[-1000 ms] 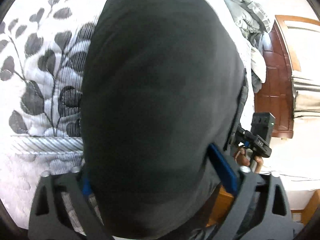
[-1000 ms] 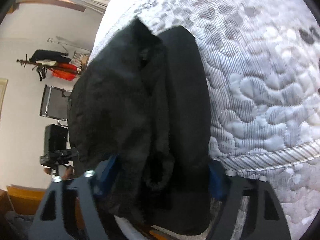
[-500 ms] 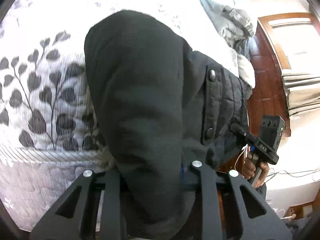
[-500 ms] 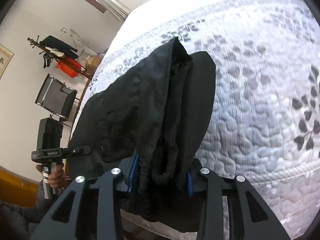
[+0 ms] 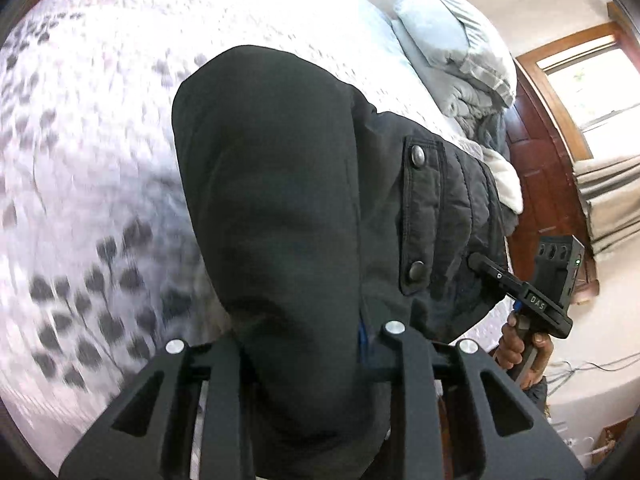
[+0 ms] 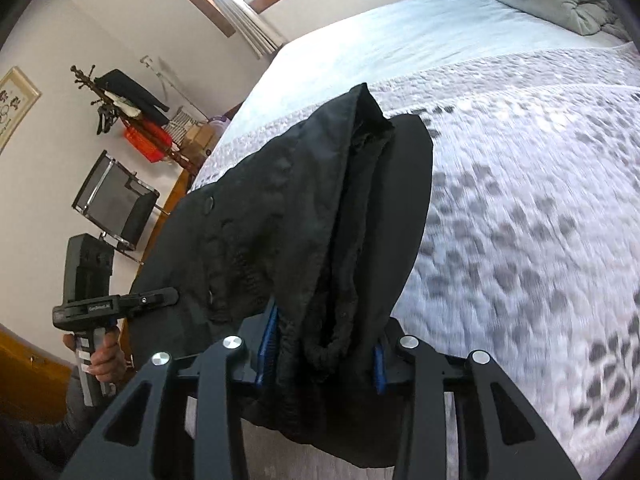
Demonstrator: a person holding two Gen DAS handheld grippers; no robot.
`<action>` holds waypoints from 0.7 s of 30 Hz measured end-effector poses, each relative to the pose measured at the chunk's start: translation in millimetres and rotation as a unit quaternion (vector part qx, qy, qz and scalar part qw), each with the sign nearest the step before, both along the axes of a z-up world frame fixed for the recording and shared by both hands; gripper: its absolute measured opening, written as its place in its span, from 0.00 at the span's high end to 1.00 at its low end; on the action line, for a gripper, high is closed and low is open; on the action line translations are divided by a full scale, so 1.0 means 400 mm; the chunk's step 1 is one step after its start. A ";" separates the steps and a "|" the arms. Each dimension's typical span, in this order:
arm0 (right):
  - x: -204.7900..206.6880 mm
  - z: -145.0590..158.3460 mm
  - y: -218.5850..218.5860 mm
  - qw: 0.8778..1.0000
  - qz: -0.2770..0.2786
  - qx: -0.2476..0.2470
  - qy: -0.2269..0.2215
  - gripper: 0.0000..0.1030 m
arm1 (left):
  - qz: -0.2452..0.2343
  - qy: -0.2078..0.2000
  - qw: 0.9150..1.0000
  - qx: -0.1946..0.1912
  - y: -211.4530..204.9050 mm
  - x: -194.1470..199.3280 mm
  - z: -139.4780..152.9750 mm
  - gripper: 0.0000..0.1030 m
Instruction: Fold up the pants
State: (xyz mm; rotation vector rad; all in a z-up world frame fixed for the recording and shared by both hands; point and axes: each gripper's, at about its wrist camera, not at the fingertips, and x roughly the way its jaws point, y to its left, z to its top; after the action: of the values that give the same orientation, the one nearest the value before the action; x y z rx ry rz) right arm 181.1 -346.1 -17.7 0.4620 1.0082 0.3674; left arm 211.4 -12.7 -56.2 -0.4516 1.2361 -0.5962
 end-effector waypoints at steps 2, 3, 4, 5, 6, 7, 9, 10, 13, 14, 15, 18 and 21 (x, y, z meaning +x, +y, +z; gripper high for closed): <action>0.045 -0.015 -0.007 1.000 0.000 0.004 0.005 0.64 | 0.005 -0.004 1.000 0.008 0.002 0.041 0.002 0.76; 0.064 -0.024 -0.008 1.000 0.000 0.006 0.008 0.64 | 0.005 -0.006 1.000 0.014 0.000 0.064 -0.001 0.76; 0.090 -0.039 -0.010 1.000 -0.003 0.011 0.014 0.64 | 0.006 -0.005 1.000 0.016 -0.001 0.078 -0.005 0.76; 0.104 -0.050 -0.012 1.000 -0.005 0.014 0.017 0.63 | 0.007 -0.002 1.000 0.018 -0.001 0.095 -0.014 0.76; 0.117 -0.066 -0.017 1.000 -0.006 0.017 0.023 0.63 | 0.008 0.002 1.000 0.020 -0.001 0.108 -0.024 0.76; 0.133 -0.087 -0.019 0.999 -0.009 0.019 0.032 0.63 | 0.008 0.010 1.000 0.024 -0.002 0.125 -0.040 0.76; 0.153 -0.120 -0.020 0.998 -0.012 0.021 0.050 0.63 | 0.008 0.021 0.999 0.033 -0.008 0.140 -0.068 0.74; 0.161 -0.141 -0.022 0.998 -0.016 0.022 0.059 0.63 | 0.009 0.025 0.999 0.034 -0.010 0.146 -0.081 0.73; 0.172 -0.175 -0.035 0.997 -0.023 0.037 0.069 0.61 | 0.004 0.024 0.999 0.029 -0.028 0.156 -0.093 0.70; 0.174 -0.185 -0.039 0.996 -0.025 0.041 0.071 0.60 | 0.002 0.024 0.999 0.030 -0.029 0.156 -0.097 0.69; 0.173 -0.192 -0.041 0.996 -0.025 0.043 0.073 0.58 | 0.002 0.023 0.999 0.031 -0.024 0.153 -0.103 0.66; 0.180 -0.212 -0.044 0.996 -0.028 0.042 0.080 0.50 | 0.005 0.018 0.999 0.036 -0.013 0.143 -0.121 0.59; 0.176 -0.232 -0.048 0.995 -0.032 0.034 0.086 0.37 | 0.006 0.010 0.999 0.045 0.001 0.133 -0.130 0.52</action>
State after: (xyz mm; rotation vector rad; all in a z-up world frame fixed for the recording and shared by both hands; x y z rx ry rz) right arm 251.5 -365.2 -110.6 0.5930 1.1469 0.3086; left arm 264.4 -12.2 -108.2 -0.3898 1.2726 -0.5246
